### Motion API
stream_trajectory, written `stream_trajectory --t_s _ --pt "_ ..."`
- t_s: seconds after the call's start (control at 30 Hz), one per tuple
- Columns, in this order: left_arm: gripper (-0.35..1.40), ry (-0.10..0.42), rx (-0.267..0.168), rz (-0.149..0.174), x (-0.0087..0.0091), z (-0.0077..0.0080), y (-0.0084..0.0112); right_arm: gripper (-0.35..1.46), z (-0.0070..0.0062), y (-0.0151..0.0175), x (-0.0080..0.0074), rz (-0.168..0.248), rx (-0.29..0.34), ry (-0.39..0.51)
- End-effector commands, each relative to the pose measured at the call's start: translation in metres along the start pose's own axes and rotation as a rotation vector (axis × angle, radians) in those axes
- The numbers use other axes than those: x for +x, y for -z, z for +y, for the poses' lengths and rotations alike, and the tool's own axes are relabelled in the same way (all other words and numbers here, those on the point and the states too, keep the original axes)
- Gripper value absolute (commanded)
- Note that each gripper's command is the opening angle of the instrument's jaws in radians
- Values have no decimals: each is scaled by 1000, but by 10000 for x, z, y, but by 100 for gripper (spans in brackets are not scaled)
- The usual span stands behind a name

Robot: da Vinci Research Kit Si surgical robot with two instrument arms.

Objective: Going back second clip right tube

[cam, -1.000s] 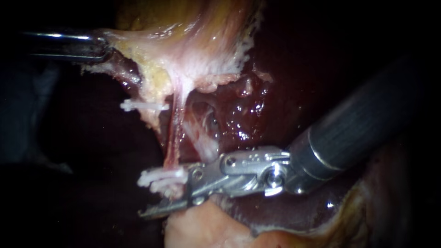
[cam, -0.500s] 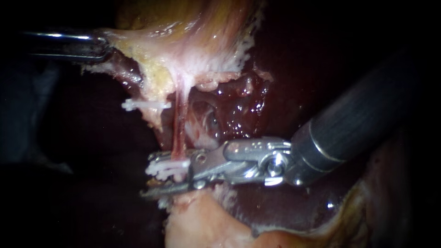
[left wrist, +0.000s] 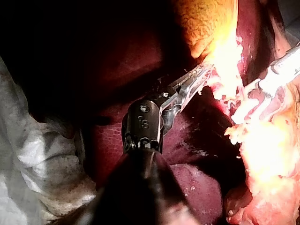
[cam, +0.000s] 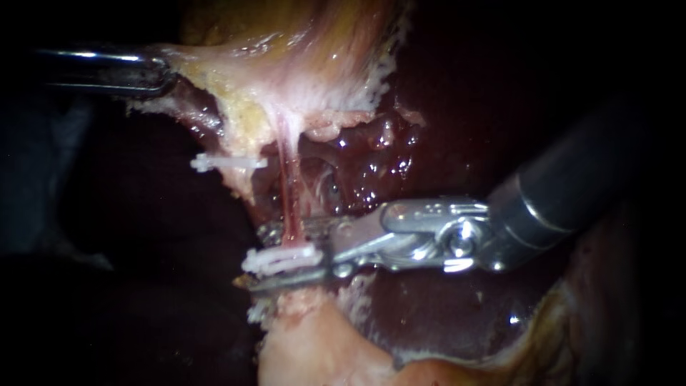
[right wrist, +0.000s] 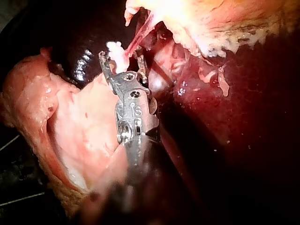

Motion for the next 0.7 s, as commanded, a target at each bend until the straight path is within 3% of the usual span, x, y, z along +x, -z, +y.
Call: stream_trajectory --t_s 0.03,0.43,0.7 --pt "-35 0 2 1 0 0 0 50 0 6 0 1 -3 10" --pt "-35 0 2 1 0 0 1 50 4 97 1 -1 17 111" --pt "-35 0 2 1 0 0 1 50 5 126 -2 -2 30 151"
